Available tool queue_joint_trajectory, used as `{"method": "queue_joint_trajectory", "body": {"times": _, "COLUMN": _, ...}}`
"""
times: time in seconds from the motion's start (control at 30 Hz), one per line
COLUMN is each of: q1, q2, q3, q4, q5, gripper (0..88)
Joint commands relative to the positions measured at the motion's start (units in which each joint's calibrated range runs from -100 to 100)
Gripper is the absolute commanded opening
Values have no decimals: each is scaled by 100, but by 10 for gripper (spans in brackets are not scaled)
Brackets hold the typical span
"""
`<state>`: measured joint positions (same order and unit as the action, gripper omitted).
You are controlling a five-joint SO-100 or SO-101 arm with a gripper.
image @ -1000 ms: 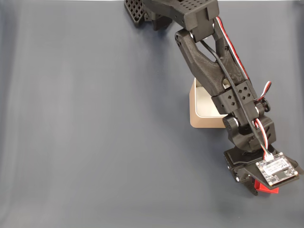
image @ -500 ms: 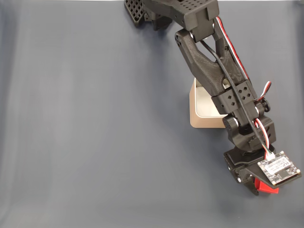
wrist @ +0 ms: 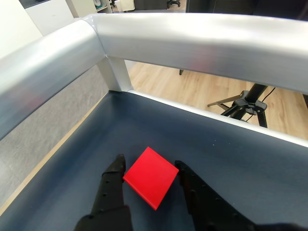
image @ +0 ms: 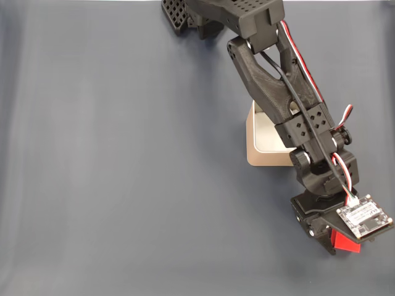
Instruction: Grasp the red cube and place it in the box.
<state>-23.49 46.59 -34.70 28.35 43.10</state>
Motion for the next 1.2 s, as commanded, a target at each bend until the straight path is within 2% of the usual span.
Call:
{"method": "queue_joint_trajectory", "body": {"times": 0.0, "q1": 24, "q2": -336, "q3": -185, "q4": 58, "q5": 39, "gripper": 134}}
{"method": "queue_joint_trajectory", "body": {"times": 0.83, "q1": -126, "q2": -2231, "q3": 1866, "q4": 132, "q5": 142, "gripper": 101}}
{"method": "queue_joint_trajectory", "body": {"times": 1.17, "q1": -211, "q2": -3235, "q3": 2321, "q4": 616, "q5": 244, "gripper": 103}}
